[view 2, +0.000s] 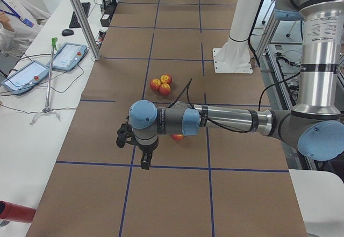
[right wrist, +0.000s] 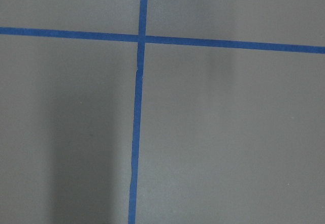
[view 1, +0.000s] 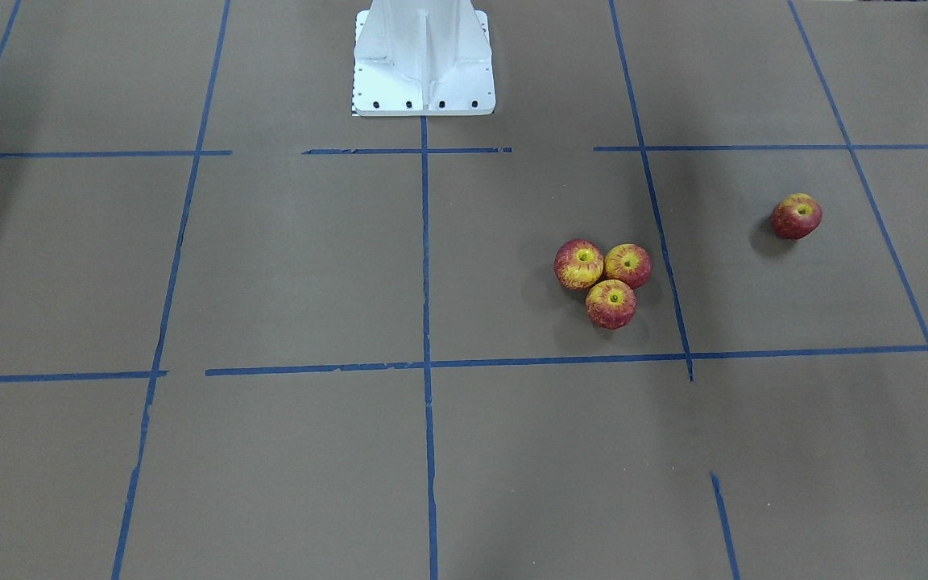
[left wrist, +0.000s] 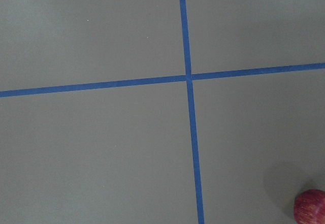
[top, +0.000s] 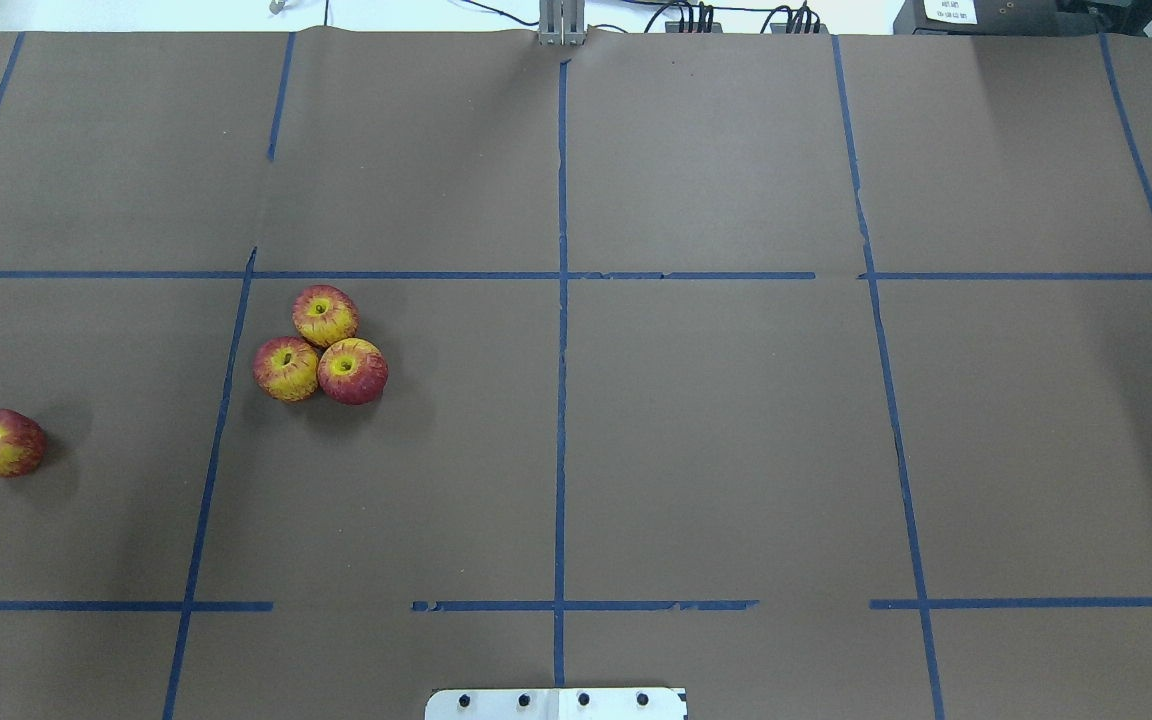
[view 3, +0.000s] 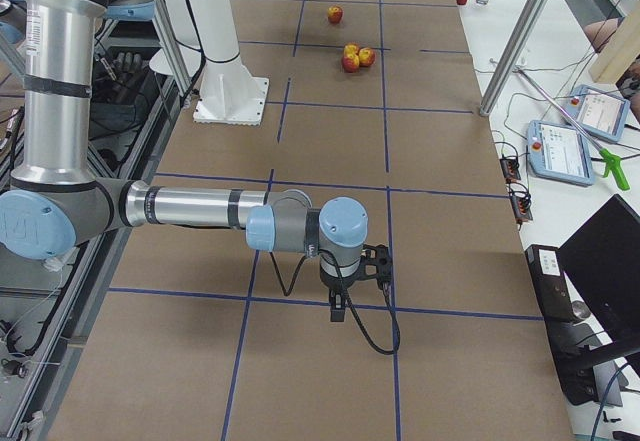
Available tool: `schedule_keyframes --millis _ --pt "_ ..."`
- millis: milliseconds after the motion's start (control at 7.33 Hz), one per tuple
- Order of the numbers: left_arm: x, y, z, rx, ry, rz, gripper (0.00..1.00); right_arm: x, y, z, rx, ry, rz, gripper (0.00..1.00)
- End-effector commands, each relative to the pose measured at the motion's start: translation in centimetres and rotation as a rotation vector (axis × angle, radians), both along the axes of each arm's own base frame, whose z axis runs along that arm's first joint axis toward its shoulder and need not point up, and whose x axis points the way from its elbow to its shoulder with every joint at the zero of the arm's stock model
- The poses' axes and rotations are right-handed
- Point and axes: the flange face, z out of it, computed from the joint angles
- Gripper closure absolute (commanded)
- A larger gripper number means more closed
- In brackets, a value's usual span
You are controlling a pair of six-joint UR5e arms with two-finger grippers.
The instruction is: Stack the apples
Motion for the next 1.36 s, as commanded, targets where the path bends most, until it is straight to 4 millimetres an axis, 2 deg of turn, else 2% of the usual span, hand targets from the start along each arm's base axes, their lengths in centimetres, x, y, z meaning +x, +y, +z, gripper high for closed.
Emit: schedule_keyframes --millis 0,136,273,409,545,682,818,1091,1227 --pt "-0.1 0.2 -1.3 0.068 -0.009 0.030 0.00 0.0 0.0 0.0 0.000 0.000 0.000 0.00" --pt "-0.1 0.1 -0.7 0.042 -0.007 0.032 0.00 0.0 0.0 0.0 0.000 0.000 0.000 0.00" --pt "-0.2 0.7 -1.5 0.051 -0.006 0.024 0.00 0.0 0.0 0.0 0.000 0.000 0.000 0.00" --pt "0.0 0.2 -0.9 0.024 -0.008 0.008 0.00 0.0 0.0 0.0 0.000 0.000 0.000 0.00" --pt "0.1 0.5 -0.5 0.048 -0.002 0.008 0.00 0.0 0.0 0.0 0.000 0.000 0.000 0.00" --pt "4.0 0.0 1.3 0.107 0.002 0.085 0.00 0.0 0.0 0.0 0.000 0.000 0.000 0.00" --pt "10.0 -0.5 1.1 0.094 0.015 0.096 0.00 0.0 0.0 0.0 0.000 0.000 0.000 0.00" --pt "18.2 -0.3 -0.9 0.000 0.064 0.027 0.00 0.0 0.0 0.0 0.000 0.000 0.000 0.00" --pt "21.5 0.5 -2.8 -0.055 0.082 0.011 0.00 0.0 0.0 0.0 0.000 0.000 0.000 0.00"
